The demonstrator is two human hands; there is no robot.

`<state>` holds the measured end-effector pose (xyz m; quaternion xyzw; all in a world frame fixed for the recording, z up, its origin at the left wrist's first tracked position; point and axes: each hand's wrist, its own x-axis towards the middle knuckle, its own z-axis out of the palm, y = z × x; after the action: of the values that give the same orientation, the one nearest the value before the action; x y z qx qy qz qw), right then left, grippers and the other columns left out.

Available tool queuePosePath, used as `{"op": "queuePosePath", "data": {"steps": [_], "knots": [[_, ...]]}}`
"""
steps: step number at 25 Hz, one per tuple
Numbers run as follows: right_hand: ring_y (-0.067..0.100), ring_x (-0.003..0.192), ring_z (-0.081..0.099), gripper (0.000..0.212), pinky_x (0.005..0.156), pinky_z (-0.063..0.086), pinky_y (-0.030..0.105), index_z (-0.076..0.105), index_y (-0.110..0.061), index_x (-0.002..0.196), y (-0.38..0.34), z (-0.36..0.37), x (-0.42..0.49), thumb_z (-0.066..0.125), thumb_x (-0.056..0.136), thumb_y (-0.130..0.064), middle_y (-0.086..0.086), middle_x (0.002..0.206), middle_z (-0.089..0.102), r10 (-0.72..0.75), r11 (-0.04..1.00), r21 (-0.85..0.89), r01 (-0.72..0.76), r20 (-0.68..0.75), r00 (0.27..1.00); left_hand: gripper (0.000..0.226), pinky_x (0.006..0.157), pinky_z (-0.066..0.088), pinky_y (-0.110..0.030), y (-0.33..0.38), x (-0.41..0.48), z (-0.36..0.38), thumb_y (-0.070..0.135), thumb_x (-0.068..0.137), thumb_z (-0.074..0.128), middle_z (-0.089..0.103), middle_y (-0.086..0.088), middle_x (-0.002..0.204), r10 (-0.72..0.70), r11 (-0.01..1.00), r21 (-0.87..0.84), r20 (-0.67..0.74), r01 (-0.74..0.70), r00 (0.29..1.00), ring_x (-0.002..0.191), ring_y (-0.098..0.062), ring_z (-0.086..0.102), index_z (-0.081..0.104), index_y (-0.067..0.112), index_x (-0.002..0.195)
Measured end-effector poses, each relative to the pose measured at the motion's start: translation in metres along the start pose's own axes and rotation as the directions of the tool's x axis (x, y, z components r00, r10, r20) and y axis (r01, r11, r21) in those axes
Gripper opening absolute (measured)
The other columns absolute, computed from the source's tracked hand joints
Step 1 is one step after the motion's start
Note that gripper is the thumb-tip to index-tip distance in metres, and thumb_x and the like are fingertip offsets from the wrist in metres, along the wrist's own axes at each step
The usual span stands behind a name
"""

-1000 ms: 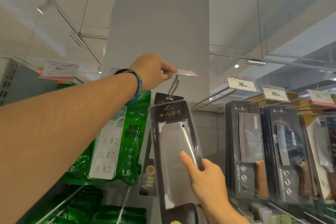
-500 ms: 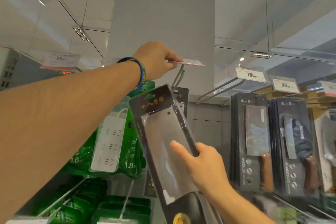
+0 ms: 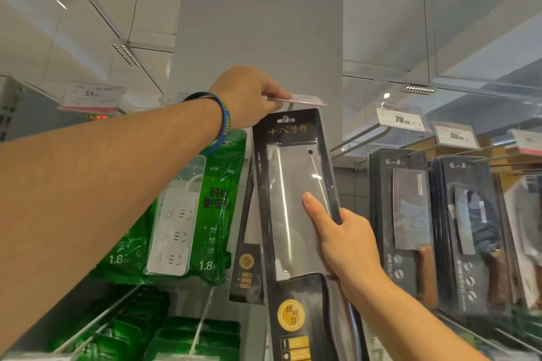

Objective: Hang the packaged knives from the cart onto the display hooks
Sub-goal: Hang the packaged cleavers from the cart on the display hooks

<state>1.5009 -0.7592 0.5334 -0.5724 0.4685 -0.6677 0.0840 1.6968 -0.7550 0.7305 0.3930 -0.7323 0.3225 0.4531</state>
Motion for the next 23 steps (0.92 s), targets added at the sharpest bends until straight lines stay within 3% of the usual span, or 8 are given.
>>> {"op": "queuePosePath", "data": {"steps": [3, 5, 8, 10, 13, 16, 19, 23], "knots": [[0.022, 0.063, 0.055, 0.071, 0.062, 0.047, 0.039, 0.055, -0.007, 0.072, -0.005, 0.002, 0.003, 0.066, 0.076, -0.077, 0.025, 0.080, 0.064, -0.005, 1.000, 0.030, 0.005, -0.004, 1.000, 0.028, 0.070, 0.038, -0.024, 0.000, 0.000, 0.001, 0.040, 0.097, 0.058, 0.068, 0.004, 0.123, -0.003, 1.000, -0.007, -0.001, 0.003, 1.000, 0.087, -0.012, 0.050, 0.066, 0.040, 0.124], [0.023, 0.058, 0.053, 0.073, 0.057, 0.044, 0.037, 0.051, -0.008, 0.067, -0.004, 0.001, 0.005, 0.067, 0.073, -0.078, 0.017, 0.068, 0.061, 0.013, 0.997, 0.070, -0.012, -0.007, 1.000, 0.029, 0.074, 0.037, -0.025, 0.000, 0.000, 0.001, 0.039, 0.097, 0.058, 0.067, 0.004, 0.125, 0.001, 1.000, -0.003, 0.003, -0.001, 1.000, 0.088, -0.010, 0.049, 0.066, 0.039, 0.124], [0.016, 0.056, 0.051, 0.071, 0.051, 0.039, 0.029, 0.050, -0.013, 0.072, 0.004, 0.002, 0.007, 0.065, 0.068, -0.083, -0.003, 0.064, 0.057, 0.087, 0.989, 0.116, -0.089, 0.022, 0.996, 0.027, 0.059, 0.035, -0.018, 0.001, -0.001, 0.001, 0.039, 0.096, 0.058, 0.069, 0.006, 0.121, 0.004, 1.000, -0.005, -0.007, -0.004, 1.000, 0.067, -0.006, 0.049, 0.067, 0.040, 0.122], [0.019, 0.070, 0.051, 0.074, 0.058, 0.039, 0.027, 0.049, -0.018, 0.087, 0.010, 0.007, 0.011, 0.065, 0.065, -0.087, -0.001, 0.079, 0.054, 0.157, 0.978, 0.127, -0.168, 0.092, 0.983, 0.026, 0.051, 0.029, -0.016, 0.001, -0.003, 0.001, 0.040, 0.096, 0.059, 0.071, 0.008, 0.113, 0.005, 1.000, -0.002, -0.019, -0.005, 1.000, 0.056, -0.005, 0.045, 0.068, 0.041, 0.120], [0.023, 0.080, 0.050, 0.081, 0.073, 0.040, 0.032, 0.046, -0.018, 0.095, 0.019, 0.022, 0.026, 0.064, 0.063, -0.090, 0.005, 0.090, 0.051, 0.205, 0.966, 0.135, -0.222, 0.128, 0.970, 0.027, 0.049, 0.030, -0.018, 0.002, -0.004, 0.003, 0.038, 0.096, 0.059, 0.071, 0.008, 0.110, 0.017, 1.000, 0.002, -0.017, -0.017, 1.000, 0.055, -0.006, 0.045, 0.067, 0.040, 0.122], [0.027, 0.095, 0.059, 0.092, 0.087, 0.050, 0.039, 0.057, -0.013, 0.125, 0.028, 0.041, 0.042, 0.062, 0.070, -0.087, 0.009, 0.108, 0.060, 0.233, 0.962, 0.112, -0.248, 0.132, 0.963, 0.028, 0.052, 0.035, -0.020, 0.003, -0.004, 0.002, 0.038, 0.096, 0.059, 0.070, 0.007, 0.117, 0.027, 0.999, 0.020, -0.009, -0.027, 1.000, 0.059, -0.007, 0.048, 0.067, 0.039, 0.123], [0.036, 0.121, 0.061, 0.104, 0.101, 0.053, 0.053, 0.045, -0.008, 0.150, 0.033, 0.056, 0.055, 0.061, 0.078, -0.081, 0.014, 0.141, 0.059, 0.260, 0.961, 0.065, -0.270, 0.128, 0.957, 0.032, 0.064, 0.038, -0.024, 0.003, -0.003, -0.001, 0.036, 0.096, 0.060, 0.066, 0.009, 0.127, 0.058, 0.989, 0.138, 0.033, -0.062, 0.998, 0.082, -0.014, 0.057, 0.064, 0.039, 0.128], [0.036, 0.125, 0.057, 0.101, 0.105, 0.049, 0.048, 0.036, -0.009, 0.155, 0.039, 0.073, 0.066, 0.057, 0.084, -0.077, 0.013, 0.149, 0.053, 0.324, 0.944, 0.006, -0.329, 0.166, 0.931, 0.036, 0.078, 0.044, -0.028, 0.010, -0.002, -0.005, 0.034, 0.095, 0.060, 0.065, 0.005, 0.130, 0.102, 0.954, 0.272, 0.092, -0.123, 0.991, 0.105, -0.024, 0.061, 0.061, 0.037, 0.132]]}}
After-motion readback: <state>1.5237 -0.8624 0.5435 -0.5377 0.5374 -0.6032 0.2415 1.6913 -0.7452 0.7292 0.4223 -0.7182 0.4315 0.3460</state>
